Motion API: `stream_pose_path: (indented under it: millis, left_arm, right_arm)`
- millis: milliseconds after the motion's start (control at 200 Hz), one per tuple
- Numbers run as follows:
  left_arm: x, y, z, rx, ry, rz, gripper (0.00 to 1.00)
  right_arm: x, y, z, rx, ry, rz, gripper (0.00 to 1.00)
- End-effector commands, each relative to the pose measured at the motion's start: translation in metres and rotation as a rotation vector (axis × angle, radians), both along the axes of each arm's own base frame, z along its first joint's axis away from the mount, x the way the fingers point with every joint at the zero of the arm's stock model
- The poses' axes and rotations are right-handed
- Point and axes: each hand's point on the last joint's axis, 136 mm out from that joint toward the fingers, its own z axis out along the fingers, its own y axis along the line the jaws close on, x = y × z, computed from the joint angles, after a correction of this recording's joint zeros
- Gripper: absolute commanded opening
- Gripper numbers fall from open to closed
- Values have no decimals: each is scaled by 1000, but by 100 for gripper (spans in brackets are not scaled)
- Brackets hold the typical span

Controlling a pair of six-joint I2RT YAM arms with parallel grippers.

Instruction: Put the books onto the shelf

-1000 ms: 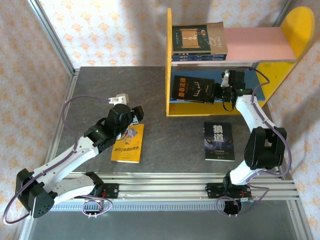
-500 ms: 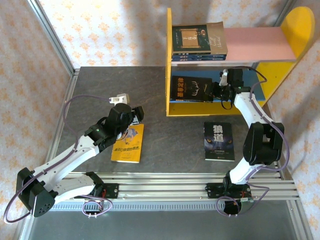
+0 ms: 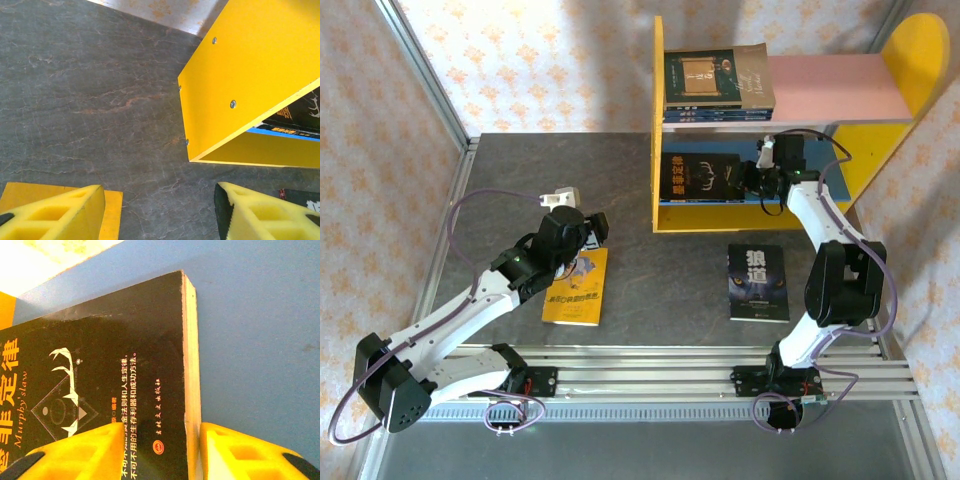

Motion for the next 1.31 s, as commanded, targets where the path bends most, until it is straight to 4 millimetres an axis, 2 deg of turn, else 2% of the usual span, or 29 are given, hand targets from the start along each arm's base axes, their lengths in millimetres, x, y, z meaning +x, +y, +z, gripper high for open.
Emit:
stream_pose_path:
  millis: [0,906,1161,1301]
  left_arm:
    - [3,1,9,14,-12,-5,60]
    - [0,5,9,29,-8,-3,60]
    - [-2,7,8,41,-7,1,60]
    - [-2,8,10,45,-8,3,60]
  right_arm:
    - [9,10,13,12,-42,29,42]
    - [14,31,17,24,-53,65,43]
    - [11,22,17,-20,-57,26,54]
    - [12,16,19,-43,-65,0,57]
